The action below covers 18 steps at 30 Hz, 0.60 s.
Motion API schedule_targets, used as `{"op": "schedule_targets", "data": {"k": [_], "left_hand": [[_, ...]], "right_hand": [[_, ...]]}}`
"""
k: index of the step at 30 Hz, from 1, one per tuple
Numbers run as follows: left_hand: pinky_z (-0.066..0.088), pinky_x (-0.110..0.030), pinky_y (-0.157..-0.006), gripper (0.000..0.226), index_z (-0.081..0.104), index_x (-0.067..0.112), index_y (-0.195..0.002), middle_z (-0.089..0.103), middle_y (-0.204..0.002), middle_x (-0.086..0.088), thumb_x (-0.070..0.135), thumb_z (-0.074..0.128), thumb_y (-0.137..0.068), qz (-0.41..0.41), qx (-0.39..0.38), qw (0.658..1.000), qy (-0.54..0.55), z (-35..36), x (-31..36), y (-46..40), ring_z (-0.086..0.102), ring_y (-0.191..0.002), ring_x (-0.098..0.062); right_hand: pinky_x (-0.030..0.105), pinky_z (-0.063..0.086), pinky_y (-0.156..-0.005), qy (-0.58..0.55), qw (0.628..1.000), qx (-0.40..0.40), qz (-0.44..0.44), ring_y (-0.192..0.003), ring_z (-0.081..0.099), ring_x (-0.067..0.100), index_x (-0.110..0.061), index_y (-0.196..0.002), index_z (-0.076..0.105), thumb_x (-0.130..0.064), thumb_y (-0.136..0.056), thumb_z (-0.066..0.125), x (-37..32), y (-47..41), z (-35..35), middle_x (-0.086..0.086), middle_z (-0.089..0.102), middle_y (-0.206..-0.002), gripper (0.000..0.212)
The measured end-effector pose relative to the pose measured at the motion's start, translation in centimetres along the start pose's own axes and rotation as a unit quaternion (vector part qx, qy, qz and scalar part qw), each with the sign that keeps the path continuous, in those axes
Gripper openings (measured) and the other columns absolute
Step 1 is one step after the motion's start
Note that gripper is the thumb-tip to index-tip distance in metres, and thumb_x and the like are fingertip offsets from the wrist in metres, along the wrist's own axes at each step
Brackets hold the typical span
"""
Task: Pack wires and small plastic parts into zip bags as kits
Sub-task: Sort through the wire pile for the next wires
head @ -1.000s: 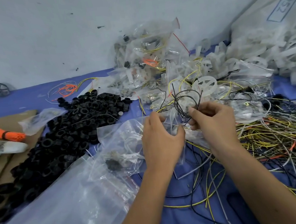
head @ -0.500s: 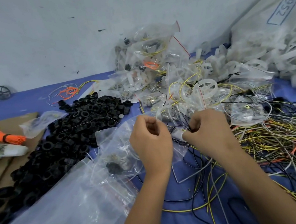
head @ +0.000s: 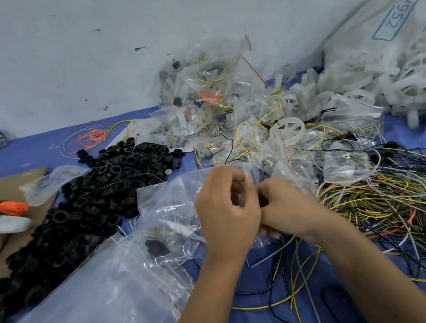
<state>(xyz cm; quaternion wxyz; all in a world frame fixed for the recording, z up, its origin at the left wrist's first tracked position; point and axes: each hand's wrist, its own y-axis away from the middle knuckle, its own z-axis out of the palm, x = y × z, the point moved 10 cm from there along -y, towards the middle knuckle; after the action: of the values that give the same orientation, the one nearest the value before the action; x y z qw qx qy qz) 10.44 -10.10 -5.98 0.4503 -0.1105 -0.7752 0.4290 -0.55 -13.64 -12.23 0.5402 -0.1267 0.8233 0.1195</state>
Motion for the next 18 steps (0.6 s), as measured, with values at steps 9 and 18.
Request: {"op": "schedule_targets", "data": {"k": [9, 18], "left_hand": [[0.033, -0.009, -0.06, 0.02, 0.057, 0.011, -0.073, 0.051, -0.067, 0.007, 0.004, 0.074, -0.081, 0.05, 0.014, 0.999, 0.018, -0.1, 2.5, 0.5, 0.043, -0.062, -0.004], [0.039, -0.019, -0.059, 0.015, 0.059, 0.011, -0.076, 0.055, -0.069, 0.007, 0.009, 0.071, -0.085, 0.006, 0.029, 0.999, 0.034, -0.4, 1.1, 0.4, 0.051, -0.064, -0.008]], "right_hand": [[0.012, 0.048, -0.061, -0.198, 0.975, -0.024, -0.096, -0.067, 0.063, -0.002, -0.028, -0.074, 0.076, 0.003, -0.096, 0.047, -1.9, 0.0, 0.9, -0.011, 0.069, -0.07, 0.048], [0.022, 0.057, -0.069, -0.35, 0.936, -0.04, -0.005, -0.081, 0.069, 0.015, -0.005, -0.096, 0.072, 0.001, -0.102, 0.046, -0.5, -0.3, 2.5, 0.008, 0.072, -0.088, 0.027]]}}
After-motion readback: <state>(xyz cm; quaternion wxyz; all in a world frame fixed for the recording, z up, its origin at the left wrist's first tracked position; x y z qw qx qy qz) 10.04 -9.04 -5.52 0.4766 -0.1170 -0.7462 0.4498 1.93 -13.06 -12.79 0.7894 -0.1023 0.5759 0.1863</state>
